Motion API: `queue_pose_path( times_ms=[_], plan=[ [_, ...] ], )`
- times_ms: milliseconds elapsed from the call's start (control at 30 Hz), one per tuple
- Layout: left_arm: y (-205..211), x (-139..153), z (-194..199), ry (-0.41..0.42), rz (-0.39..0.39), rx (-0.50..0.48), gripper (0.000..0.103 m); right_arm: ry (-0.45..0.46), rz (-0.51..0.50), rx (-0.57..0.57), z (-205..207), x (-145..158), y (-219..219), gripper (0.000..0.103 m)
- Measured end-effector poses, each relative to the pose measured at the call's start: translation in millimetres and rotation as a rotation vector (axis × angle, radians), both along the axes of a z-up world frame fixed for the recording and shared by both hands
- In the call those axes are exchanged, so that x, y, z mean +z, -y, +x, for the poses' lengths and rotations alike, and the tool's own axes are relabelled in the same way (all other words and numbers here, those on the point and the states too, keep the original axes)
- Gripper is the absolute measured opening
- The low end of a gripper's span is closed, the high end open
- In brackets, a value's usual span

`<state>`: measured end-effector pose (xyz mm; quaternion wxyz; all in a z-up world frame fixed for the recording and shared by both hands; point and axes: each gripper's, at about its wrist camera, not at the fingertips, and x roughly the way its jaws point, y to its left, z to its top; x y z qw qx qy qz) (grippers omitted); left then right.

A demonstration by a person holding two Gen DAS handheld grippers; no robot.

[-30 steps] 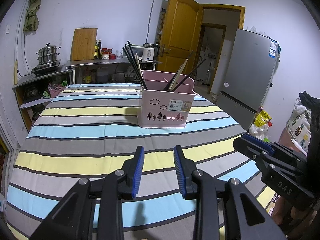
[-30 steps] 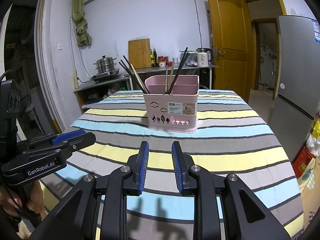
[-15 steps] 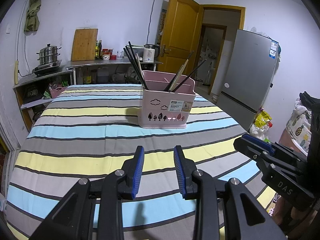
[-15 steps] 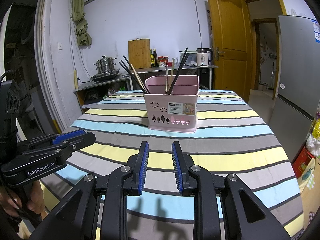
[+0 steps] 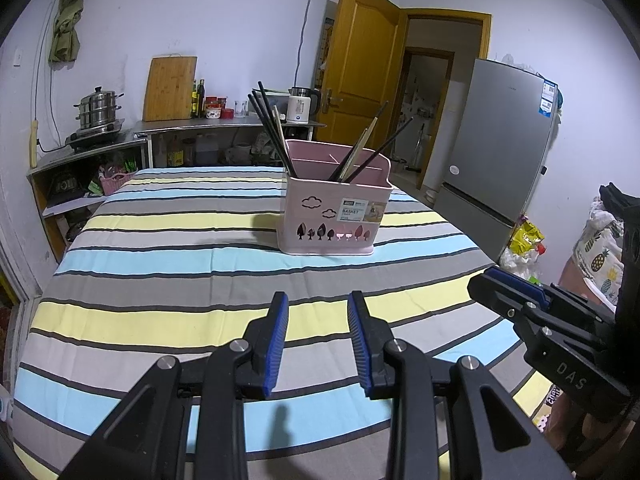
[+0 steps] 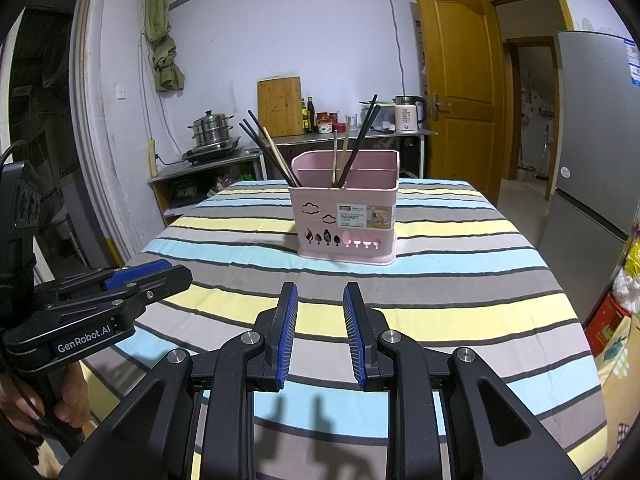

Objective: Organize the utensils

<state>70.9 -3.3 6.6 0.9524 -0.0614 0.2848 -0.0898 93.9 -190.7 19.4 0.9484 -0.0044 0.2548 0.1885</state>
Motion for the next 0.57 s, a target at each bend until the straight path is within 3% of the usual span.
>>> queue_pose_path(
  times_ms=[567],
  plan=[
    [5.3, -1.4, -3.6, -0.003, 0.025, 0.004, 0.032, -0.002, -0.001, 0.003, 0.1, -2.1, -1.7, 0.025]
  ],
)
